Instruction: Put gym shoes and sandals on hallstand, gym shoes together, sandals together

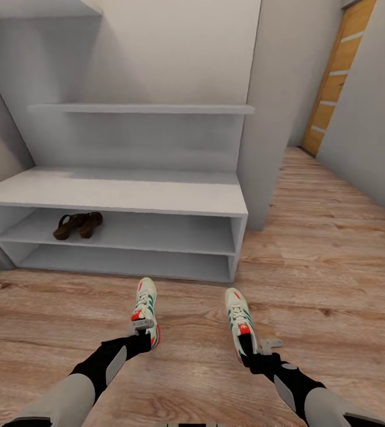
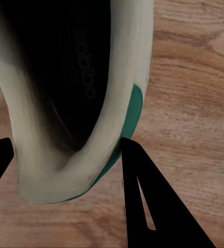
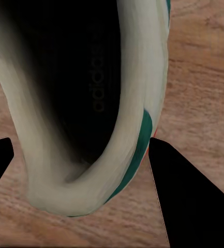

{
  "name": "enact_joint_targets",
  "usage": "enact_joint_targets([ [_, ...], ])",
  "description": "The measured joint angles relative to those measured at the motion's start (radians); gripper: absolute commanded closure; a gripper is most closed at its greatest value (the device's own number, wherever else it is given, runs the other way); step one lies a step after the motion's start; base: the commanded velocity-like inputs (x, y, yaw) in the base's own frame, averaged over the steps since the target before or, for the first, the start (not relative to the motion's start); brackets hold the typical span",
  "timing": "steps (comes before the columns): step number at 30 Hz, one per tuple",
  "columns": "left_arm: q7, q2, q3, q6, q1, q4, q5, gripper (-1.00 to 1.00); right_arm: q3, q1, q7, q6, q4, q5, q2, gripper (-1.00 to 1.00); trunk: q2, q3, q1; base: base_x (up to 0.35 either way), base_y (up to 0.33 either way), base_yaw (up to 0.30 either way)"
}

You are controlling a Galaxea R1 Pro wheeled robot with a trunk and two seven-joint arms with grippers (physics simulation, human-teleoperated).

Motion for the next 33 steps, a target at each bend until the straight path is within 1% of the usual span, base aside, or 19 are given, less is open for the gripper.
enact_joint_targets([
  [8,0.0,0.0,0.0,0.0,0.0,0.0,0.0,1.0,0.0,0.0,0.0,0.0,0.0,0.0,0.0,1.0,0.0,-0.012,0.0,-0.003,0.007,-0.176],
  [13,0.0,0.0,0.0,0.0,0.0,0.0,0.001,1.0,-0.001,0.0,0.0,0.0,0.0,0.0,0.0,1.0,0.0,-0.018,0.0,-0.117,0.146,-0.119],
  [27,-0.001,0.0,0.0,0.002,0.0,0.0,0.001,1.0,-0.001,0.0,0.0,-0.001,0.0,0.0,0.0,1.0,0.0,-0.02,0.0,-0.215,0.241,-0.016],
  [33,-0.001,0.0,0.0,-0.001,0.0,-0.001,0.001,1.0,-0.001,0.0,0.0,-0.001,0.0,0.0,0.0,1.0,0.0,-0.02,0.0,-0.064,0.081,-0.001],
])
